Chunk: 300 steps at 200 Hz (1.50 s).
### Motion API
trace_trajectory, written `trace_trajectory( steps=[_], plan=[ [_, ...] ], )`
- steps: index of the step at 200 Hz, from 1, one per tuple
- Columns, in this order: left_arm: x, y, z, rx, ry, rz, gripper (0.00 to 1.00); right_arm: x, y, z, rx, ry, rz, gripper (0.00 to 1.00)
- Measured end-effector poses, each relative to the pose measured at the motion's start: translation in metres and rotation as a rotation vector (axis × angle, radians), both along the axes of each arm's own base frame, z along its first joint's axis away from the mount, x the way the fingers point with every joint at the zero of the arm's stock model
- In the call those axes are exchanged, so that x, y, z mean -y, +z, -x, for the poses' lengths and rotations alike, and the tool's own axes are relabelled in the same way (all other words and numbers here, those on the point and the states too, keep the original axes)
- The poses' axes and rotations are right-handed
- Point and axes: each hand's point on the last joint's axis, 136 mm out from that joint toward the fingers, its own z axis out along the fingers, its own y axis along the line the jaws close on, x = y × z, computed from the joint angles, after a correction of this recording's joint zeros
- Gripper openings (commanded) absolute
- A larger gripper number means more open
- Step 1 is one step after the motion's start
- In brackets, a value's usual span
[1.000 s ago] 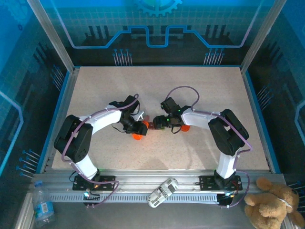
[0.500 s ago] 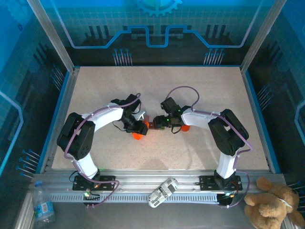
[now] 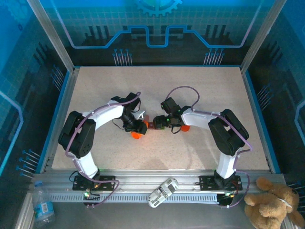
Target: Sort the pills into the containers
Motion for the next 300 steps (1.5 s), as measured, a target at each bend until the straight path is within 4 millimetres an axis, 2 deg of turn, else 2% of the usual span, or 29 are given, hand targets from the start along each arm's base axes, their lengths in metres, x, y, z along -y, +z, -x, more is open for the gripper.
trace_trajectory(
  steps=[118, 300],
  plan=[
    [0.0026, 0.0001, -0.0023, -0.039, -0.035, -0.008, 0.0, -0.0001, -0.0003, -0.0003, 0.002, -0.003, -0.003, 0.9],
    [-0.0035, 0.0035, -0.0027, -0.077, -0.055, -0.024, 0.0, 0.0003, -0.0008, -0.001, 0.004, -0.012, -0.009, 0.9]
  ],
)
